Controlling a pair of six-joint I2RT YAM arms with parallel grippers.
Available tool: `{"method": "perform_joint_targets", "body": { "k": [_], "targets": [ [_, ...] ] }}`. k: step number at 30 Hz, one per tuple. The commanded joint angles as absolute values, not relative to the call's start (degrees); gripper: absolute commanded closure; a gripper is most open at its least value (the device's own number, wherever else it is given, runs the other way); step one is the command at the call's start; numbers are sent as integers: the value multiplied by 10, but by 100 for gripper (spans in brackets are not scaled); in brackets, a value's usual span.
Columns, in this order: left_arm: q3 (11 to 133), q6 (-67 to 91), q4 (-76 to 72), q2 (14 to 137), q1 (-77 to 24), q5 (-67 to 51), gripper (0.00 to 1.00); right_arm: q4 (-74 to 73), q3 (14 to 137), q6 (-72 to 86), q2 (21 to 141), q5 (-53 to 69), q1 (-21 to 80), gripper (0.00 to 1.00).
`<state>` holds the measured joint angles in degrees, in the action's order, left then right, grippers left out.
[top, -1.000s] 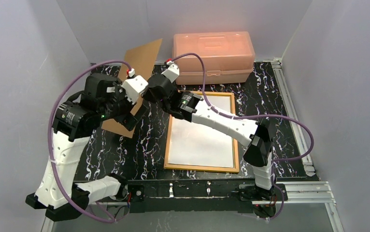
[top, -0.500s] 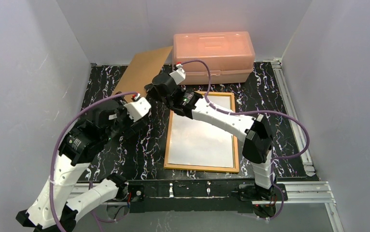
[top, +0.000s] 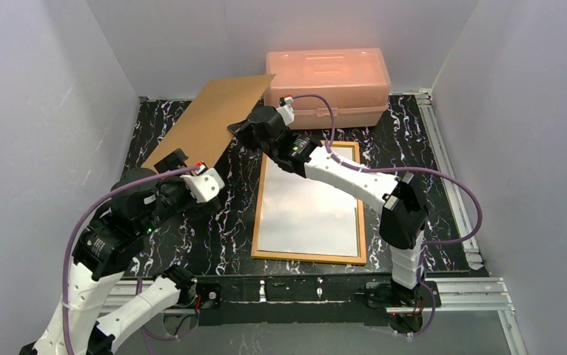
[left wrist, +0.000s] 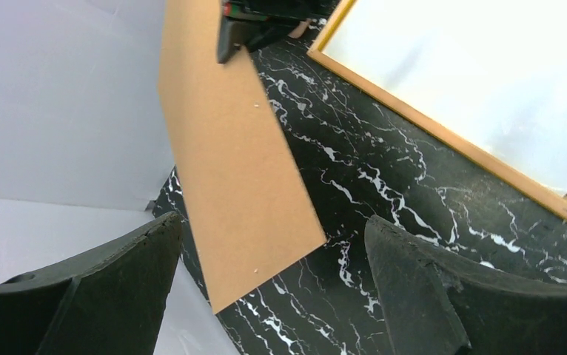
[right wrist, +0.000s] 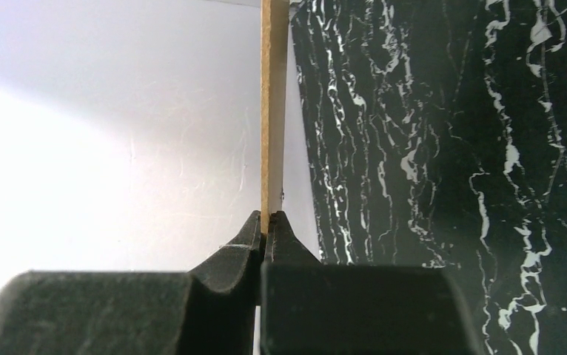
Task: Put the photo into the frame
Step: Pick up the photo frame item at the center of the board.
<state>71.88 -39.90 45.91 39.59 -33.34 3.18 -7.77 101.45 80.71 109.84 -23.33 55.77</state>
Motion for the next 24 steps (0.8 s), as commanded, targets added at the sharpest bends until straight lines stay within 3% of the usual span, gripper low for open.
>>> {"method": "perform_joint_targets", "body": {
  "k": [1, 7, 10, 15, 19, 24],
  "targets": [
    [707, -464, 483, 399, -336, -25, 8, 22, 1036, 831, 1042, -221, 559, 99],
    [722, -486, 484, 434, -337, -8, 9, 17, 1057, 828, 1049, -213, 562, 99],
    [712, -499, 448, 459, -345, 59, 12, 13, 1065, 827, 1052, -214, 564, 99],
    [698, -524, 382, 510, -367, 205, 21, 12, 1067, 827, 1049, -224, 567, 99],
    [688, -523, 377, 526, -384, 253, 24, 11, 1070, 830, 1051, -235, 570, 99],
    [658, -533, 343, 526, -396, 304, 36, 27, 1065, 849, 1046, -245, 572, 99]
  ]
}}
